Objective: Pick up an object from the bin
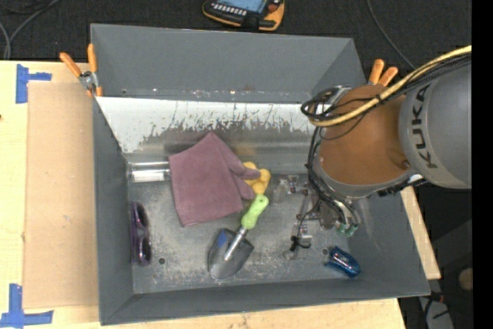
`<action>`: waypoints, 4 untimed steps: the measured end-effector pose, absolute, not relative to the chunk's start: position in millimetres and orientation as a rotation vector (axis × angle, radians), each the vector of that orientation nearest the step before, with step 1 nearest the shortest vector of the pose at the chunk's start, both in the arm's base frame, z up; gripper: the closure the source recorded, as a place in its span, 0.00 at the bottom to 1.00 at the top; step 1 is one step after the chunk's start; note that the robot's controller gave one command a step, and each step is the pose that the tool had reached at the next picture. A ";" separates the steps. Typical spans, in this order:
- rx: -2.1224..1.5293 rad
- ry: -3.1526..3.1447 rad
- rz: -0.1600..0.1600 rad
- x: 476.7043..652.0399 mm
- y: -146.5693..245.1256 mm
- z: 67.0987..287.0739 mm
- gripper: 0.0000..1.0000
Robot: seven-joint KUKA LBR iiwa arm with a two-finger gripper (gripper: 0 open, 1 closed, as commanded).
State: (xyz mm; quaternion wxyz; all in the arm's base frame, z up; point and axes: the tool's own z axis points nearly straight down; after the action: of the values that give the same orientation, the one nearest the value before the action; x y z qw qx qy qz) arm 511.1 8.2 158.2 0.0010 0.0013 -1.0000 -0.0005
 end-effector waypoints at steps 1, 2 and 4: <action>0.004 -3.140 -0.001 511.1 8.2 158.2 1.00; 0.004 -3.140 -0.001 511.1 8.2 158.2 0.00; 0.117 -3.130 -0.004 524.9 53.6 65.3 0.00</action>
Offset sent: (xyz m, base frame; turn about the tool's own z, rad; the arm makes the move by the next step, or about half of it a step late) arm 0.0000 0.0000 0.0000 0.0000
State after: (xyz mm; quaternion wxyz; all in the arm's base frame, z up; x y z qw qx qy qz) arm 524.9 53.6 65.3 0.0046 0.0372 -0.9993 -0.0014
